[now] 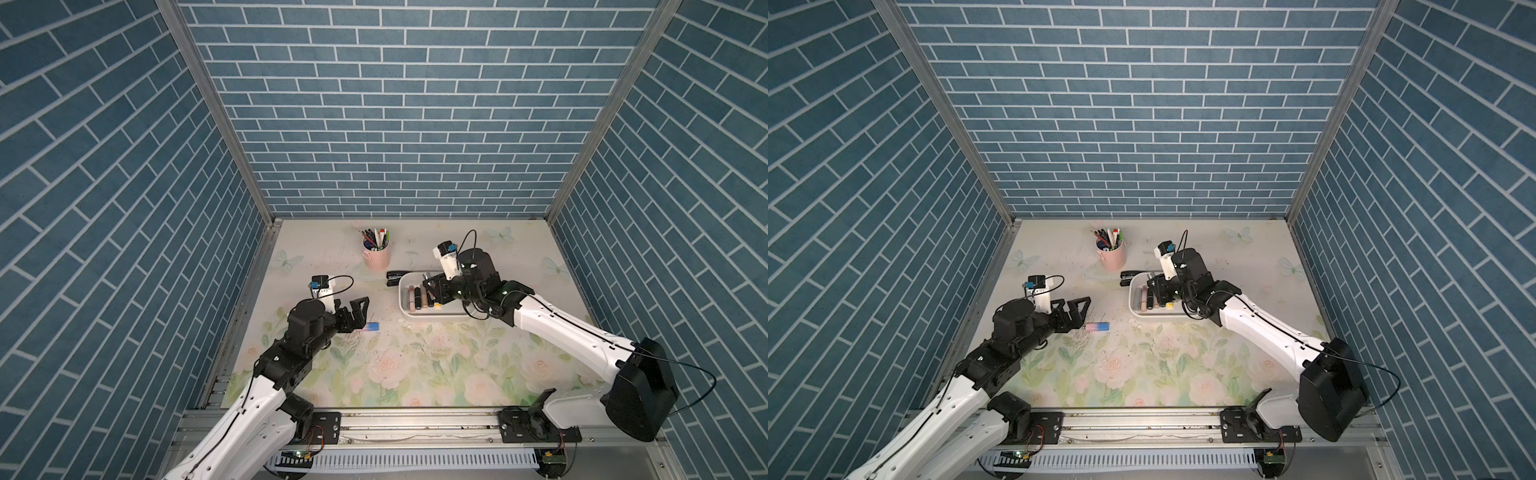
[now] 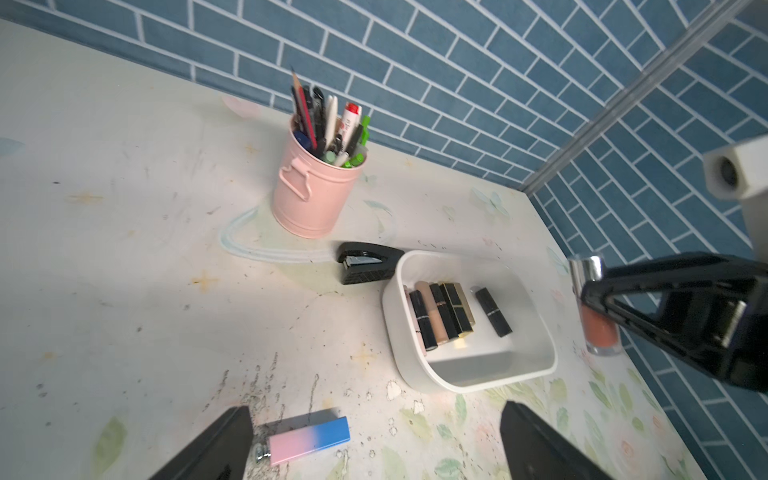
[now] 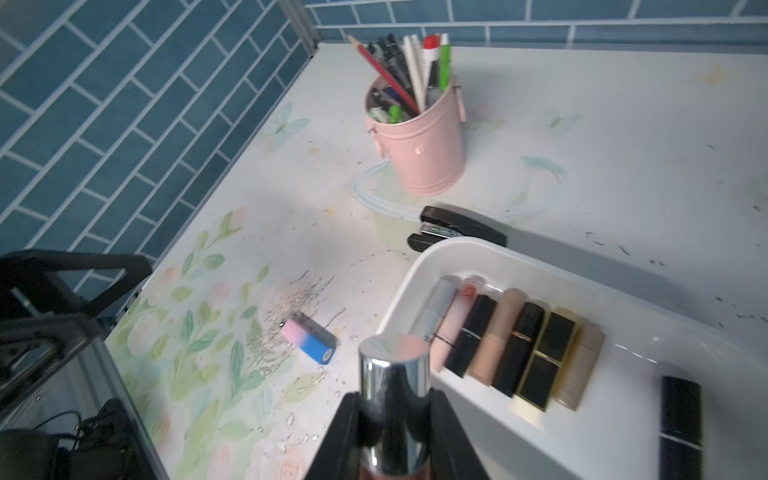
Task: Put the lipstick into the storage box
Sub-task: Pick up the lipstick at the center of the board, then place the lipstick in the storage box.
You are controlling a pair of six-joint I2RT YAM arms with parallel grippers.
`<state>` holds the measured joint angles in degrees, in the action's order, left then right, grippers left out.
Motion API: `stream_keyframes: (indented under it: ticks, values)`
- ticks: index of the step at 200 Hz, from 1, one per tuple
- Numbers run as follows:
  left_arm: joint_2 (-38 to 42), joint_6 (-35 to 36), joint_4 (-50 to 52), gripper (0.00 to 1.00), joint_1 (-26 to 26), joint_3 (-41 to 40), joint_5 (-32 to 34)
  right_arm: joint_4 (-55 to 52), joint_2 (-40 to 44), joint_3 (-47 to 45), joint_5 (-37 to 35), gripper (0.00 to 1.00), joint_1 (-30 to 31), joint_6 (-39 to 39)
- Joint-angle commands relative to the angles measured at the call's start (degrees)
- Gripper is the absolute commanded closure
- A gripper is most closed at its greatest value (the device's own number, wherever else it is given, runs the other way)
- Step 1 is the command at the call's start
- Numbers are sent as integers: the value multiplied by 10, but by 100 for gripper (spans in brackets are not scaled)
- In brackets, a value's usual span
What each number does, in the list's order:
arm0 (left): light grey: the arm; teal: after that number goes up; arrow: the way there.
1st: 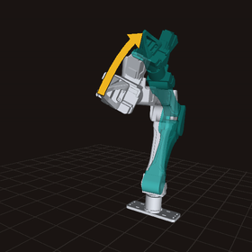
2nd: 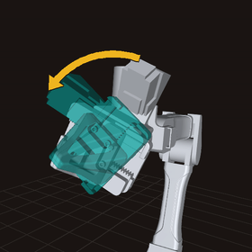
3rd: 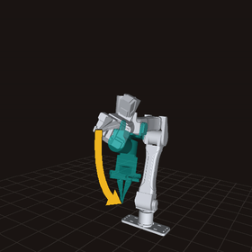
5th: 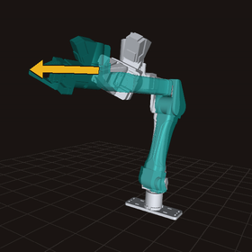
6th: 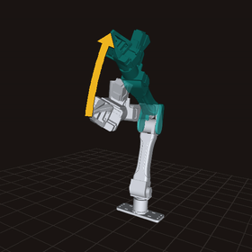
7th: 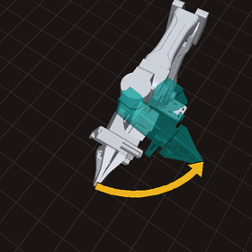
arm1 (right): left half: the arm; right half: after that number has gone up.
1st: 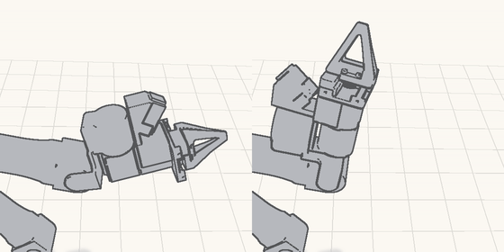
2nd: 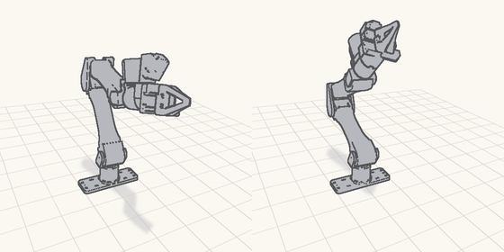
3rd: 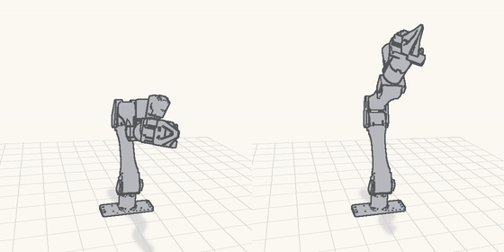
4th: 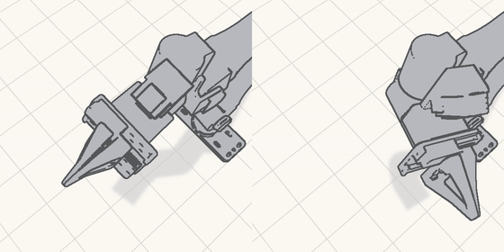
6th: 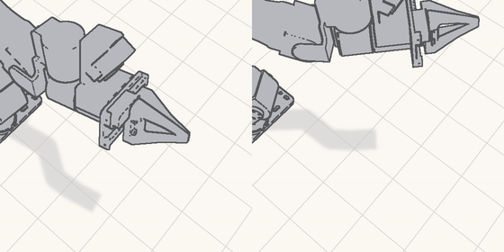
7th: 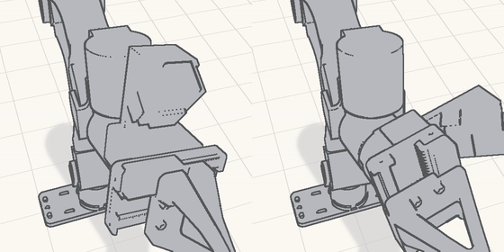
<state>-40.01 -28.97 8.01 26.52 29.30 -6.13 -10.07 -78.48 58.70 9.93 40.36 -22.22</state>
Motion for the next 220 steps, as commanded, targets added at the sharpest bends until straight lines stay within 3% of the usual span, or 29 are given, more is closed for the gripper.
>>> stream_keyframes:
  ticks: [1, 59, 124, 220]
  values:
    - [-37, 33, -44, 0, -1, 27, -76, 7, -1, -19, 10, 83, -42, -52]
    - [-127, 52, -89, 0, 14, 47, -158, 9, -62, -22, 10, 83, -106, -65]
    - [-191, 67, -102, 1, 87, 65, -133, 38, -154, -16, 23, 83, -155, -54]
    - [-218, 68, -110, 0, 106, 66, -120, 82, -241, 3, 48, 82, -157, -58]
